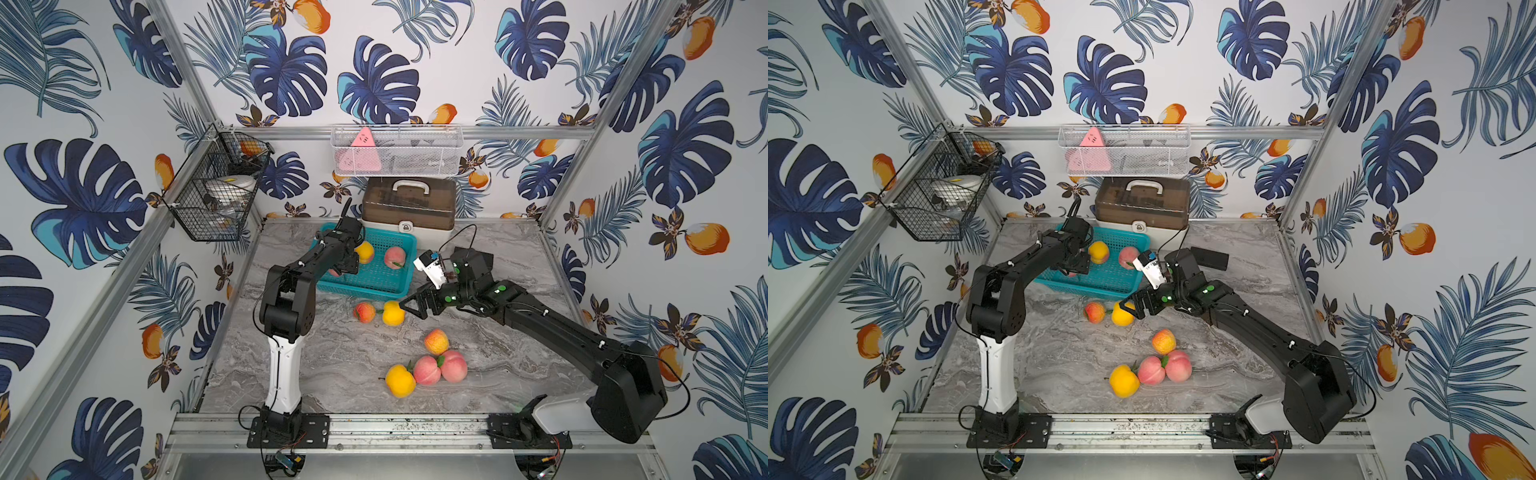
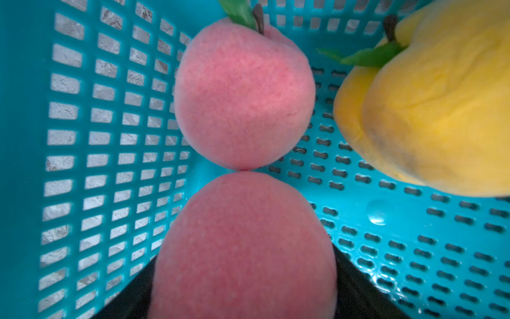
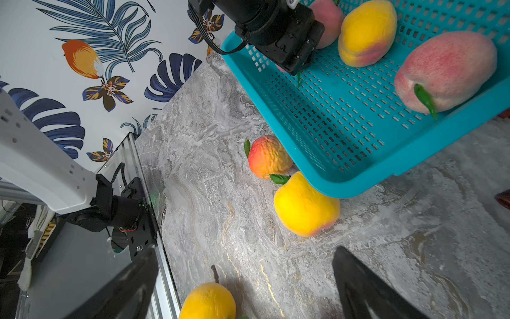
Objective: Put the peaches into the basket
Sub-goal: Place the peach in the basket.
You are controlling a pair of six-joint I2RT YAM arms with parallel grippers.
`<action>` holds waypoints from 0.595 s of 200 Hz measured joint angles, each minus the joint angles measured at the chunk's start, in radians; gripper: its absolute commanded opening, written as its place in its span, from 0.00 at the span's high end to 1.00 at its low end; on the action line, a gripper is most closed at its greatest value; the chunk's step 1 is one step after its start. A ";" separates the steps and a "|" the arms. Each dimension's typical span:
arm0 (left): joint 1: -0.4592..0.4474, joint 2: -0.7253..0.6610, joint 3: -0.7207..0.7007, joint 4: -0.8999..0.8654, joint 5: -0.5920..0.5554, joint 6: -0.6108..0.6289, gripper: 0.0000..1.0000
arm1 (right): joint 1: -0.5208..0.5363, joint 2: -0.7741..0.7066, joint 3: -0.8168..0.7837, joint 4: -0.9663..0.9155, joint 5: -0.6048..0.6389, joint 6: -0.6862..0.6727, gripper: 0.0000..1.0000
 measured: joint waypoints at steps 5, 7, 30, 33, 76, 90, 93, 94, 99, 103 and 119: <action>0.000 0.002 0.000 0.000 0.000 0.000 0.22 | -0.001 -0.002 -0.003 0.001 -0.001 0.000 0.00; 0.000 0.003 0.000 0.000 0.000 0.000 0.22 | -0.002 -0.002 -0.003 0.001 -0.001 0.000 0.00; 0.002 0.008 -0.003 0.004 0.001 0.000 0.21 | -0.008 -0.007 -0.010 0.001 -0.006 0.000 0.00; 0.002 0.008 -0.003 0.004 0.001 0.000 0.21 | -0.009 -0.007 -0.010 0.001 -0.007 0.000 0.00; 0.002 0.021 -0.005 0.006 0.011 -0.001 0.21 | -0.017 -0.012 -0.010 0.000 -0.018 0.003 0.00; 0.002 0.025 -0.005 0.006 0.015 -0.002 0.21 | -0.020 -0.016 -0.010 0.000 -0.020 0.003 0.00; 0.002 0.025 -0.005 0.006 0.015 -0.002 0.20 | -0.021 -0.018 -0.010 0.000 -0.020 0.003 0.00; 0.002 0.025 -0.005 0.006 0.015 -0.002 0.20 | -0.021 -0.018 -0.010 0.000 -0.020 0.003 0.00; 0.002 0.025 -0.005 0.006 0.017 -0.002 0.20 | -0.021 -0.019 -0.010 0.000 -0.020 0.003 0.00; 0.002 0.025 -0.005 0.006 0.018 -0.002 0.20 | -0.021 -0.021 -0.010 0.000 -0.020 0.003 0.00; 0.003 0.026 -0.005 0.006 0.019 -0.002 0.19 | -0.023 -0.027 -0.010 -0.001 -0.020 0.003 0.00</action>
